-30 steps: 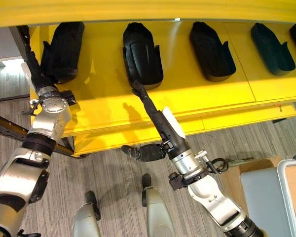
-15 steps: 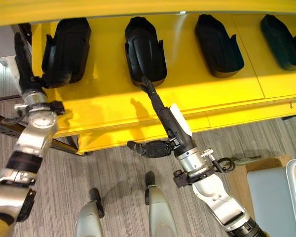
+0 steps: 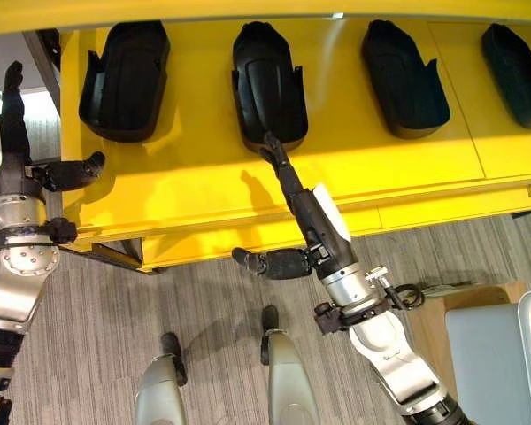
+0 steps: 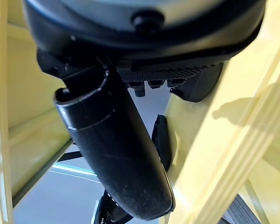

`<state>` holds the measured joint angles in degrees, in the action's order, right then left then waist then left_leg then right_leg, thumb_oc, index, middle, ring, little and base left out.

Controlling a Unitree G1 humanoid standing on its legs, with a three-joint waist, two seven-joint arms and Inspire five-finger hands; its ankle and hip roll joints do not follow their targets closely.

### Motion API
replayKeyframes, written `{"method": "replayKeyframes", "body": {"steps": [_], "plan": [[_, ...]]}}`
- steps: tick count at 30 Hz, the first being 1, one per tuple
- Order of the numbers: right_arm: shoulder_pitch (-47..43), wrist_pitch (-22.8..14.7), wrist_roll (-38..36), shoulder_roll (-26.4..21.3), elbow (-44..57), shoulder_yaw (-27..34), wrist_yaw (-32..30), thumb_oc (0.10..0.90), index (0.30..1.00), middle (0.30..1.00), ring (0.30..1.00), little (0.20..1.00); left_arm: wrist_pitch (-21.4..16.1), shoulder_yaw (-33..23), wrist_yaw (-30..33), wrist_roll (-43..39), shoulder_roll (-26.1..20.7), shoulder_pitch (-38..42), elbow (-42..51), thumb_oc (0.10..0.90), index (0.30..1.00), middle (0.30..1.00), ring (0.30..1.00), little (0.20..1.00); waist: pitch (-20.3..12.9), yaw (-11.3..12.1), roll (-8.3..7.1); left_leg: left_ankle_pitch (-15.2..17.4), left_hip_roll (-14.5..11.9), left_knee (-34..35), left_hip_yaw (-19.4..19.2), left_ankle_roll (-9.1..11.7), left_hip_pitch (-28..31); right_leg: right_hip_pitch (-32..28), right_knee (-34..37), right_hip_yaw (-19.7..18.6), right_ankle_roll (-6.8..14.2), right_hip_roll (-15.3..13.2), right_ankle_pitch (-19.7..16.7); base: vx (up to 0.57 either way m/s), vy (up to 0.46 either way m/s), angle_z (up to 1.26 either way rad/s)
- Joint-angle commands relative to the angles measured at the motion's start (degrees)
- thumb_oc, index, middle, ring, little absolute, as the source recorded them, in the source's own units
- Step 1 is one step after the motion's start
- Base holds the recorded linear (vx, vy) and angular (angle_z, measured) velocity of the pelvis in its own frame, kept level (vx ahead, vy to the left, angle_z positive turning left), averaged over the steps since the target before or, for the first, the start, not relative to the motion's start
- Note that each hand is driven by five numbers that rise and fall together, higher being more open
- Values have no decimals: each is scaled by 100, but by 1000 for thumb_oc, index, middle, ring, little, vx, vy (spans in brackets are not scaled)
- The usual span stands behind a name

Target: Move parts from the plastic box to the shelf.

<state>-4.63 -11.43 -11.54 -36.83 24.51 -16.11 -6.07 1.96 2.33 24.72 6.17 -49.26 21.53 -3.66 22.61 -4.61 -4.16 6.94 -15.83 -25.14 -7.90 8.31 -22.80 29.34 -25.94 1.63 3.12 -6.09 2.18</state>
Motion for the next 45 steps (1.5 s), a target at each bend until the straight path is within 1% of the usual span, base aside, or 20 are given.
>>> {"method": "replayKeyframes", "body": {"steps": [1, 2, 3, 4, 7, 8, 10, 12, 15, 18, 19, 24, 26, 29, 33, 35, 41, 45], "plan": [[-281, -678, -335, 39, 603, 389, 17, 900, 1000, 1000, 1000, 1000, -718, -302, 371, 891, -853, 771, 445, 900, 1000, 1000, 1000, 1000, -391, -15, 111, 63, 208, -92, -74, -416, 177, -244, -428, -202, -85, 102, 394, 0, 0, 0], [-281, -691, -357, 22, 599, 385, 31, 900, 1000, 1000, 1000, 1000, -740, -179, 303, 1011, -958, 850, 465, 900, 1000, 1000, 1000, 1000, -386, -23, 115, 62, 204, -100, -77, -415, 173, -236, -441, -201, -85, 102, 395, 0, 0, 0], [-255, -750, -376, -20, 601, 336, 47, 900, 1000, 1000, 1000, 1000, -821, 88, 219, 1363, -1217, 1036, 542, 900, 1000, 1000, 1000, 1000, -388, -46, 127, 68, 200, -121, -72, -408, 168, -244, -450, -200, -76, 98, 393, 0, 0, 0], [-251, -751, -376, -14, 600, 343, 47, 900, 1000, 1000, 1000, 1000, -821, 108, 221, 1365, -1219, 1055, 534, 900, 1000, 1000, 1000, 1000, -387, -39, 124, 68, 201, -122, -71, -408, 168, -245, -451, -199, -76, 98, 393, 0, 0, 0], [-245, -837, -410, -86, 616, 294, 70, 900, 1000, 1000, 1000, 1000, -955, 522, 227, 1930, -1596, 1365, 637, 900, 1000, 1000, 1000, 1000, -384, -60, 127, 63, 198, -104, -66, -395, 182, -263, -439, -197, -59, 94, 394, 0, 0, 0], [-250, -865, -438, -137, 617, 270, 75, 900, 1000, 1000, 1000, 1000, -981, 658, 213, 2160, -1787, 1465, 664, 900, 1000, 1000, 1000, 1000, -390, -82, 138, 63, 194, -96, -65, -390, 187, -265, -428, -205, -52, 96, 393, 0, 0, 0], [-250, -878, -432, -153, 614, 279, 67, 900, 1000, 1000, 1000, 1000, -997, 868, 190, 2253, -1877, 1638, 646, 900, 1000, 1000, 1000, 1000, -388, -70, 129, 65, 197, -112, -59, -389, 175, -259, -431, -203, -48, 93, 389, 0, 0, 0], [-215, -920, -435, -231, 613, 258, 48, 900, 1000, 1000, 1000, 1000, -1088, 1261, 85, 2604, -2191, 1923, 782, 900, 1000, 1000, 1000, 1000, -394, -116, 150, 64, 195, -118, -59, -389, 164, -256, -430, -210, -38, 95, 379, -2, -2, -2], [-171, -951, -409, -235, 633, 277, 47, 900, 1000, 1000, 1000, 1000, -1140, 1498, 52, 2724, -2318, 2098, 806, 900, 1000, 1000, 1000, 1000, -399, -108, 157, 66, 196, -117, -55, -389, 162, -251, -438, -207, -34, 100, 385, 0, 0, 0], [-99, -944, -366, -278, 631, 274, 25, 900, 1000, 1000, 1000, 1000, -1138, 2050, -93, 3011, -2500, 2556, 828, 900, 1000, 1000, 1000, 1000, -410, -130, 194, 67, 194, -131, -53, -387, 155, -248, -453, -207, -22, 98, 390, 1, -3, -2], [-88, -945, -365, -263, 630, 293, 24, 900, 1000, 1000, 1000, 1000, -1135, 2133, -88, 3009, -2494, 2640, 805, 900, 1000, 1000, 1000, 1000, -408, -110, 184, 67, 194, -134, -50, -387, 152, -247, -454, -206, -23, 98, 391, 0, 0, 0], [79, -894, -322, -231, 672, 404, 47, 900, 1000, 1000, 1000, 1000, -1186, 2339, -371, 2926, -2584, 2799, 839, 900, 1000, 1000, 1000, 1000, -416, -119, 201, 60, 192, -125, -54, -378, 139, -243, -439, -221, -16, 95, 375, -4, 0, -2], [146, -867, -312, -205, 698, 442, 51, 900, 1000, 1000, 1000, 1000, -1176, 2329, -528, 2782, -2574, 2793, 831, 900, 1000, 1000, 1000, 1000, -423, -121, 203, 53, 191, -108, -62, -378, 142, -240, -423, -217, -14, 99, 364, 0, 0, 0], [193, -844, -309, -176, 709, 468, 71, 900, 1000, 1000, 1000, 1000, -1163, 2247, -566, 2664, -2525, 2733, 801, 900, 1000, 1000, 1000, 1000, -424, -121, 201, 51, 182, -111, -60, -378, 131, -224, -417, -219, -14, 107, 356, 0, 0, 0], [297, -809, -329, -153, 743, 553, 117, 900, 1000, 1000, 1000, 1000, -1035, 2079, -630, 2459, -2358, 2614, 562, 900, 1000, 1000, 1000, 1000, -426, -138, 185, 48, 172, -122, -60, -377, 124, -213, -417, -225, -18, 121, 353, 0, 0, 0], [359, -793, -358, -136, 761, 607, 151, 900, 1000, 1000, 1000, 1000, -917, 1886, -586, 2385, -2175, 2513, 365, 900, 1000, 1000, 1000, 1000, -433, -145, 172, 55, 165, -129, -67, -373, 116, -202, -422, -231, -21, 125, 357, 0, 0, 0], [377, -749, -355, -130, 759, 693, 187, 900, 1000, 1000, 1000, 1000, -729, 1631, -533, 2453, -1901, 2387, 30, 900, 1000, 1000, 1000, 1000, -433, -161, 150, 59, 170, -158, -54, -372, 90, -191, -434, -232, -25, 122, 362, 0, 0, 0], [357, -731, -372, -117, 763, 708, 195, 900, 1000, 1000, 1000, 1000, -613, 1570, -457, 2512, -1691, 2413, -208, 900, 1000, 1000, 1000, 1000, -436, -175, 143, 60, 172, -166, -56, -373, 69, -187, -430, -222, -29, 119, 361, 0, 0, 0]]}}
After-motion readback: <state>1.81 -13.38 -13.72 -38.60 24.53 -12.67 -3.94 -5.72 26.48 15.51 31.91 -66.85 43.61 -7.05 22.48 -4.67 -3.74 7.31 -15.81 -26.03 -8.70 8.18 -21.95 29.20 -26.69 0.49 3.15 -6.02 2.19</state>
